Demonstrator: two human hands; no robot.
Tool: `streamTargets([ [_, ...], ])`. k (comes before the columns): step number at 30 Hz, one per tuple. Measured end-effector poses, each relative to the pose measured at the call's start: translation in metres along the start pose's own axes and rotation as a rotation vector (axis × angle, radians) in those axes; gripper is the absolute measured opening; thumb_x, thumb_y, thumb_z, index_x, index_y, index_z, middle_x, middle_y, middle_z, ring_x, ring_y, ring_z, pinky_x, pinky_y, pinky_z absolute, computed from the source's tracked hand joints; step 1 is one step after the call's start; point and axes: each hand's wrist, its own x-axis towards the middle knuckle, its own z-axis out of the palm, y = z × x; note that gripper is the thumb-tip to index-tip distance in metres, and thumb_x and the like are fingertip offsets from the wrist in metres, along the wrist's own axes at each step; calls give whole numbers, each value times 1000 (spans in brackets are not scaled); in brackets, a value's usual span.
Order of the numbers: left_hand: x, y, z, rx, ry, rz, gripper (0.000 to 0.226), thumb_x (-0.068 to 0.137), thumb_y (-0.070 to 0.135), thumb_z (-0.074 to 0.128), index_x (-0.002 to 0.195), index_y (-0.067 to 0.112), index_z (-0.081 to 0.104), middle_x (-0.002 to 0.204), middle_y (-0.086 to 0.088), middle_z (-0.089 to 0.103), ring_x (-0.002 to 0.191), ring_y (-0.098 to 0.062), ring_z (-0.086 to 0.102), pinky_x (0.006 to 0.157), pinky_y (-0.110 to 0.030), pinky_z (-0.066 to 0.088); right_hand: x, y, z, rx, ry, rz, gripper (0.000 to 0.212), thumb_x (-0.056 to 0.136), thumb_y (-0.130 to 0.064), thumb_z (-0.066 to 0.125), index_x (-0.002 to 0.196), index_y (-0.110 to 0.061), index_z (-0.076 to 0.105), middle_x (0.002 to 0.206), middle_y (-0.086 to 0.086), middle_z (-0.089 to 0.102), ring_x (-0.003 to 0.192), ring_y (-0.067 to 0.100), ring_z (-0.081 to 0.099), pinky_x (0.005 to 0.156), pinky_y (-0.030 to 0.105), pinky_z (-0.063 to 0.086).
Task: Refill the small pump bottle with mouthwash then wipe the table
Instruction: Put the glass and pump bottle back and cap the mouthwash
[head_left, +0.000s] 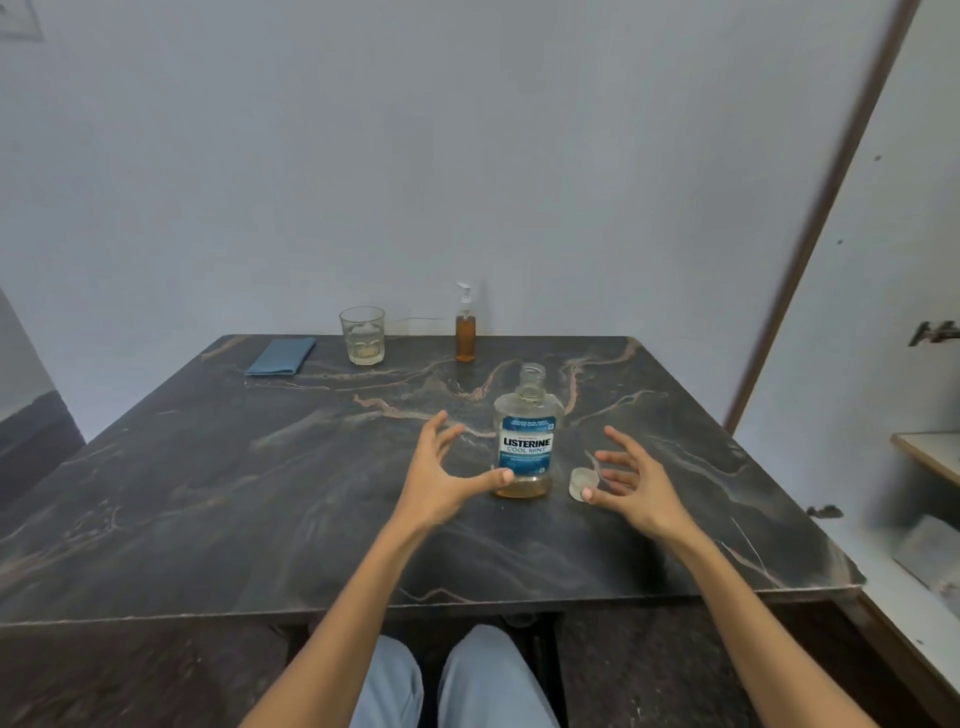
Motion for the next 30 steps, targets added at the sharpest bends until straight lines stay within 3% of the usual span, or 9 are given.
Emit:
streamTargets([
  [6, 17, 2, 19, 110, -47, 22, 107, 60, 32, 86, 145, 21, 22, 147, -3, 38, 135, -19, 37, 111, -41, 32, -2, 6, 10, -36, 33, 18, 90, 64, -9, 82, 139, -22, 35, 130, 8, 49, 115, 23, 50, 96, 34, 42],
  [15, 36, -9, 37, 112, -107, 25, 90, 63, 30, 85, 137, 19, 34, 142, -4, 44, 130, -19, 43, 108, -38, 38, 2, 18, 17, -118, 85, 28, 84, 67, -14, 81, 138, -21, 37, 130, 7, 51, 109, 10, 47, 96, 26, 38],
  [19, 37, -19, 41, 96, -118, 27, 74, 72, 23, 80, 135, 16, 41, 136, -3, 52, 125, -19, 49, 104, -33, 42, 1, 18, 22, -160, 125, 40, 77, 71, -16, 79, 138, -19, 39, 126, 7, 53, 112, 15, 50, 95, 25, 37],
  [23, 37, -25, 42, 49, -142, 58, 59, 76, 14, 76, 129, 11, 49, 127, -5, 60, 117, -19, 57, 102, -42, 45, 0, 16, 28, -212, 152, 37, 67, 73, -20, 77, 132, -20, 45, 115, 1, 57, 106, 14, 51, 94, 27, 38],
  [26, 40, -29, 42, 40, -153, 68, 55, 76, 13, 76, 126, 14, 53, 122, -2, 63, 113, -16, 60, 100, -42, 47, 1, 13, 27, -208, 168, 41, 58, 68, -22, 81, 117, -25, 51, 94, -10, 57, 86, 2, 52, 85, 24, 42],
  [30, 41, -37, 42, 53, -157, 82, 49, 77, 18, 76, 119, 27, 54, 119, 6, 64, 111, -9, 60, 100, -39, 47, 11, -9, 14, -172, 186, 64, 54, 58, -16, 85, 93, -22, 44, 82, 3, 56, 73, 14, 54, 62, 24, 44],
])
